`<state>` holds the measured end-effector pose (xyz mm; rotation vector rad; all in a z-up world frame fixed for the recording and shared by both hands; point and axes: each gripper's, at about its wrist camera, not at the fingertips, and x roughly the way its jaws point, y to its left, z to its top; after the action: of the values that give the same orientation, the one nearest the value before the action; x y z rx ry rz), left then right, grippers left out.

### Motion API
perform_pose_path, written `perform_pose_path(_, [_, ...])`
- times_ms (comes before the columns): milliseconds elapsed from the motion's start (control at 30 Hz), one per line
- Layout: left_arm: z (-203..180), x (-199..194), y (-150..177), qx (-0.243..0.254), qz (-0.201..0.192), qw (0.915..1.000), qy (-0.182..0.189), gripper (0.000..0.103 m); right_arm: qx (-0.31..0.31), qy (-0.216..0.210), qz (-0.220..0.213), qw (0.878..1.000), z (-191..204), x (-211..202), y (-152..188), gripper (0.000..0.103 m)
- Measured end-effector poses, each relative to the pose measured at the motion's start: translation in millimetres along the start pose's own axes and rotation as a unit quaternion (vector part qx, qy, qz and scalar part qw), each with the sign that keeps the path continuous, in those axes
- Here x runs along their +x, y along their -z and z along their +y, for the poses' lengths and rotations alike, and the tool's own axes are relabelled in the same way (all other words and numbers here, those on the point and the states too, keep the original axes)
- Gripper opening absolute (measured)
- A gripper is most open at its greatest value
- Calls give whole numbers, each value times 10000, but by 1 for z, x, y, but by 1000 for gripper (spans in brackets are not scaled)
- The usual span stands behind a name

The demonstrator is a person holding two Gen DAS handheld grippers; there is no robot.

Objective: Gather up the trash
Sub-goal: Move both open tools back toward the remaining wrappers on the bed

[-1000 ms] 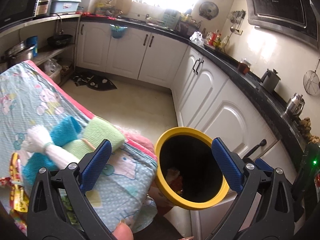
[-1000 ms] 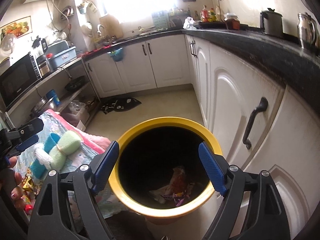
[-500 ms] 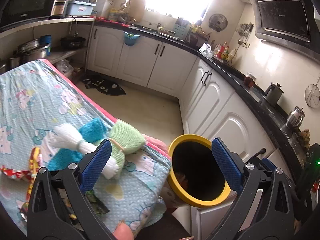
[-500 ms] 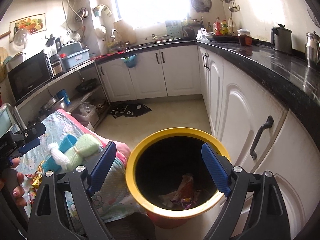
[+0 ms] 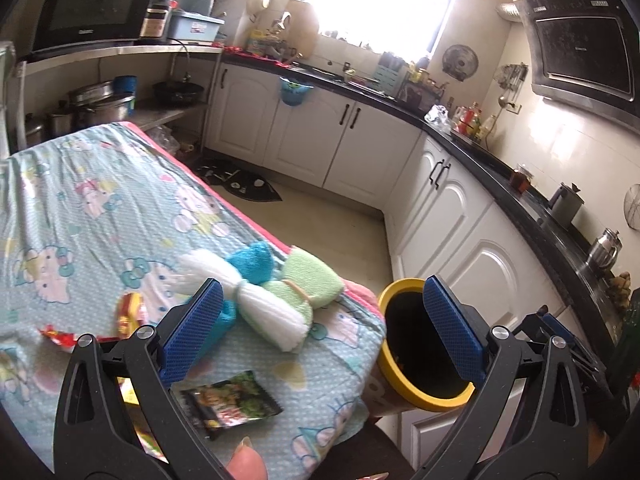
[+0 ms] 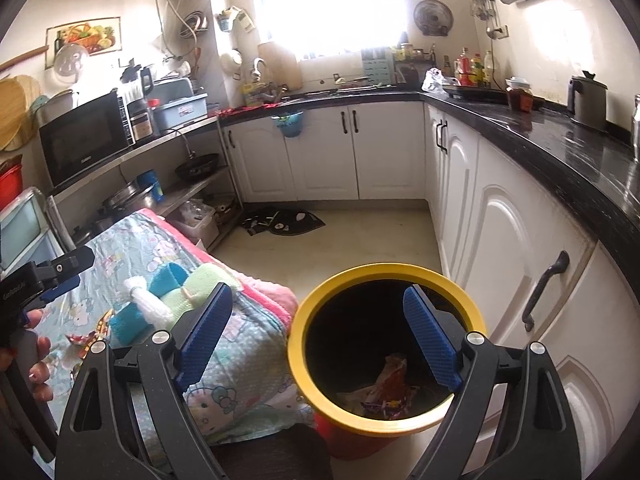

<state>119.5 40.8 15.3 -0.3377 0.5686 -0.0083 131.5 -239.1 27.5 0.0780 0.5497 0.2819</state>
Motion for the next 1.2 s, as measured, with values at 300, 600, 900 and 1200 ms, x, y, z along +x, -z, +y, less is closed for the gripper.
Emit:
perform_pose_path(300, [32, -20, -1, 15, -9, 9992, -393, 92, -213, -377, 86, 9990, 31, 3, 2, 85])
perform_pose_path(600, [65, -34, -5, -8, -8, 9971, -761, 92, -571, -781, 220, 9951, 70, 8, 2, 85])
perform_pose_path(900, [94, -48, 0, -184, 29, 9953, -954, 92, -860, -1013, 346, 9905, 97, 12, 7, 85])
perform_pose_path(1200, [116, -54, 12, -367, 211, 9936, -1046, 92, -1078, -1129, 431, 9868, 115, 18, 11, 85])
